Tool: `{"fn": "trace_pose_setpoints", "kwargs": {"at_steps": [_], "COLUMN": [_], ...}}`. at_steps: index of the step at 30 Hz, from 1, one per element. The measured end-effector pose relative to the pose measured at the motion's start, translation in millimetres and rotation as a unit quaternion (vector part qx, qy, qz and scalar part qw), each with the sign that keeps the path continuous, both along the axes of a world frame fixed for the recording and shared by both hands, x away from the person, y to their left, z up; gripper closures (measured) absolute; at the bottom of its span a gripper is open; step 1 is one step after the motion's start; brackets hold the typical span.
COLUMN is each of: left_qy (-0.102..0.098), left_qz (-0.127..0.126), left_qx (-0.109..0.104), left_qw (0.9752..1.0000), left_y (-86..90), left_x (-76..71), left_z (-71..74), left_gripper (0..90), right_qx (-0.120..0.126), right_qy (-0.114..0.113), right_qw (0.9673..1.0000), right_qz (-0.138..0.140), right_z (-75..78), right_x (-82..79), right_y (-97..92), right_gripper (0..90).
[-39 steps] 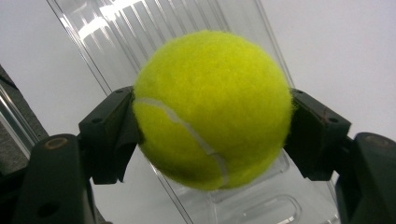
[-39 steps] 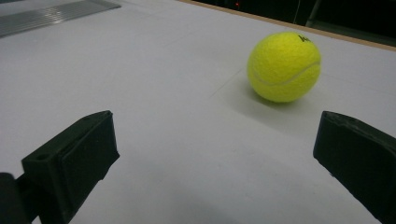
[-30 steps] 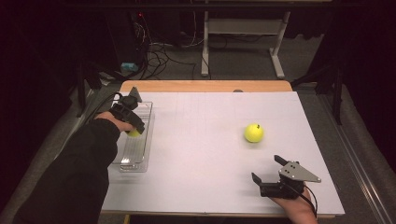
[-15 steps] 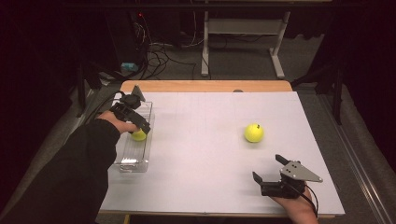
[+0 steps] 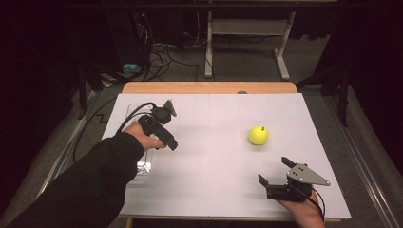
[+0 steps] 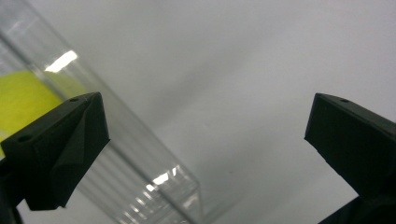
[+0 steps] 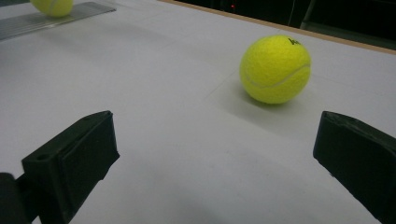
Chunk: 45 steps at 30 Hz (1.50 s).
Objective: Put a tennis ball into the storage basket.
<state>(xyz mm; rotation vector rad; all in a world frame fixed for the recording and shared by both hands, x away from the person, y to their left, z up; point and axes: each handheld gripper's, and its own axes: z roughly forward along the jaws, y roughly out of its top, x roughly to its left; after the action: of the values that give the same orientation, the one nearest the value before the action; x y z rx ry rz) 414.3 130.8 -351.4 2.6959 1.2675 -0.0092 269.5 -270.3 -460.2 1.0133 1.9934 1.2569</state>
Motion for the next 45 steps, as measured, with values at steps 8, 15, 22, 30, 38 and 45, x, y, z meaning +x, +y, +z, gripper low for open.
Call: {"fn": "trace_pose_setpoints", "kwargs": {"at_steps": [8,15,22,30,38,45], "left_qy": [0.003,0.004,0.009,0.004,0.011,0.016], "left_qz": [-0.035,-0.046,-0.053,-0.050,-0.052,-0.052], "left_qx": [-0.005,-0.010,-0.014,-0.017,-0.017,-0.016], "left_qw": [0.9994,0.9989,0.9984,0.9986,0.9985,0.9984], "left_y": [-27.6,-36.6,-37.1,-34.6,-32.4,-31.3], "left_x": [-19.1,-27.4,-31.4,-37.2,-36.3,-35.8], "left_z": [-8.3,-19.5,-22.5,-21.3,-25.3,-25.6], "left_gripper": [0.5,0.5,0.5,0.5,0.5,0.5], "right_qx": [0.004,0.009,0.017,-0.008,-0.021,-0.027], "right_qy": [-0.002,-0.002,0.009,0.017,0.065,0.112], "right_qw": [1.0000,0.9999,0.9994,0.9983,0.9937,0.9891], "right_qz": [-0.003,-0.013,-0.028,-0.055,-0.089,-0.092], "right_z": [0.7,2.3,5.2,14.1,10.4,1.7], "right_x": [0.4,3.4,19.5,60.5,110.5,135.2], "right_y": [0.2,-0.9,3.9,18.5,24.0,28.2], "right_gripper": [0.0,0.0,0.0,0.0,2.9,12.4]}}
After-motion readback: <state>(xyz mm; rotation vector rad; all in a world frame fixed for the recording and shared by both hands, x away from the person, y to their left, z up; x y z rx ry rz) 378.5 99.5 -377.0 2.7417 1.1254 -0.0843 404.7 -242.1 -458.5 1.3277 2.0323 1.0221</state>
